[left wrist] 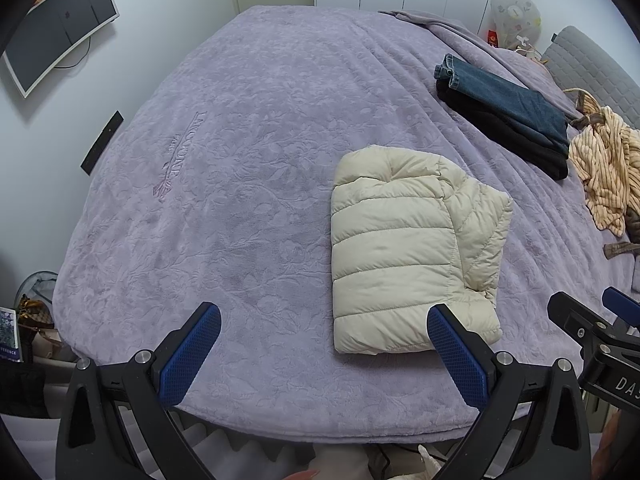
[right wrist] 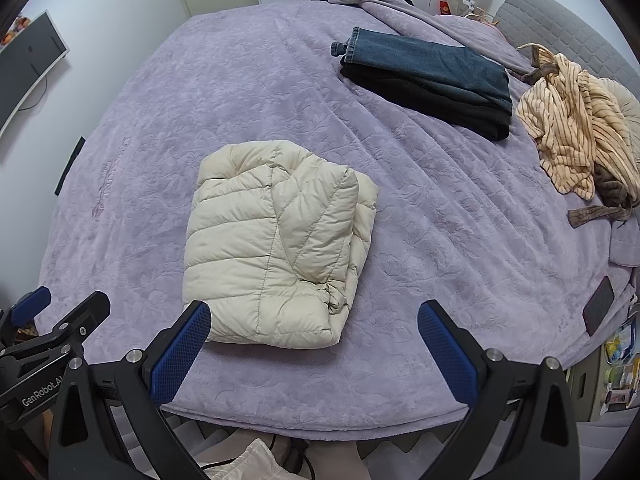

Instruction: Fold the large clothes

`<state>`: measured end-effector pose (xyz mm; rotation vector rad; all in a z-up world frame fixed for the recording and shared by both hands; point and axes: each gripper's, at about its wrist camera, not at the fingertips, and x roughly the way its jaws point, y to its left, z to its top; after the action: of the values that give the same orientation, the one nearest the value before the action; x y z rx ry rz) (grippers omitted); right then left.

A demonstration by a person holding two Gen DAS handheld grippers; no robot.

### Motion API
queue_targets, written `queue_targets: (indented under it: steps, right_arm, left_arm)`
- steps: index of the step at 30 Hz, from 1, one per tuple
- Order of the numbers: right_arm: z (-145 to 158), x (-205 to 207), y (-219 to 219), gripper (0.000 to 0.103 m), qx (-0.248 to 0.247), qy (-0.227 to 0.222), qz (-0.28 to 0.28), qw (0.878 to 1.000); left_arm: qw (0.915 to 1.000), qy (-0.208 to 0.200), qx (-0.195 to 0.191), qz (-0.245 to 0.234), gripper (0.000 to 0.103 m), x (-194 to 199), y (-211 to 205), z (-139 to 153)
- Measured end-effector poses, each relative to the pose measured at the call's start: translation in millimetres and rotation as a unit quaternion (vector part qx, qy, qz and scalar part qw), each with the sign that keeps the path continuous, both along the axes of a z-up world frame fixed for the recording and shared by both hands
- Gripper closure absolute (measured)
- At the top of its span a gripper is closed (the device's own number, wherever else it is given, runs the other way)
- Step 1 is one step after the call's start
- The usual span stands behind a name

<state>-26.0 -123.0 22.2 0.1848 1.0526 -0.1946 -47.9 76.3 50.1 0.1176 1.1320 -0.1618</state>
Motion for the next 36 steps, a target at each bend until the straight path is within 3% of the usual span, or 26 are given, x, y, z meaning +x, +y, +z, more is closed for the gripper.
queue_targets:
  steps: [36]
  right_arm:
    - [-0.4, 4.6, -0.4, 0.0, -0.003, 0.002, 0.002, 1.0]
  left_arm:
    - [1.0, 0.001, 0.005, -0.008, 0.0, 6.0, -1.5, -4.6]
